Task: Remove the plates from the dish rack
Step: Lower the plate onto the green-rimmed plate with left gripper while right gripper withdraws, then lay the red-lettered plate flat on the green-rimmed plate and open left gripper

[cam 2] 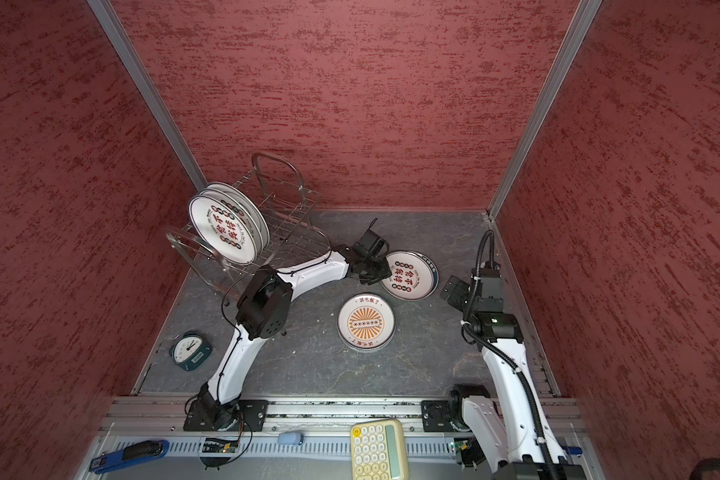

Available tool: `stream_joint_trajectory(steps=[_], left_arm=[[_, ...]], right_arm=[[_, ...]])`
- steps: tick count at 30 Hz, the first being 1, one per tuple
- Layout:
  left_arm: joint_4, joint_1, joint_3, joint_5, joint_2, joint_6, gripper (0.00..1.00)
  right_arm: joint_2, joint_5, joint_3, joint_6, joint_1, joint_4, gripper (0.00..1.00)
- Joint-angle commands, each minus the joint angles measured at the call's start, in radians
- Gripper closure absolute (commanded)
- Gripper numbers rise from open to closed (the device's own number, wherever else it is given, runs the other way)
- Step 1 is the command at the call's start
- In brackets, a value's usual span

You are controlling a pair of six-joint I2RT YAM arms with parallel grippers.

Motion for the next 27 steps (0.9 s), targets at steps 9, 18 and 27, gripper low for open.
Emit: stream_joint_trajectory(steps=[9, 18, 27], left_arm=[[-0.187, -0.008, 0.135, -0.072, 0.042, 0.024, 0.42], [-0.323, -0.012, 0.3, -0.084, 0.124, 0.056, 0.4], [-0.399, -0.013, 0.385, -0.1, 0.16, 0.06, 0.37]], right_arm=[[0.001, -0.028, -0.021, -0.01, -0.004, 0.047, 0.01], [0.008, -0.036, -0.031, -0.016, -0.003, 0.063, 0.01], [0.016, -0.042, -0.035, -0.018, -0.004, 0.079, 0.01]])
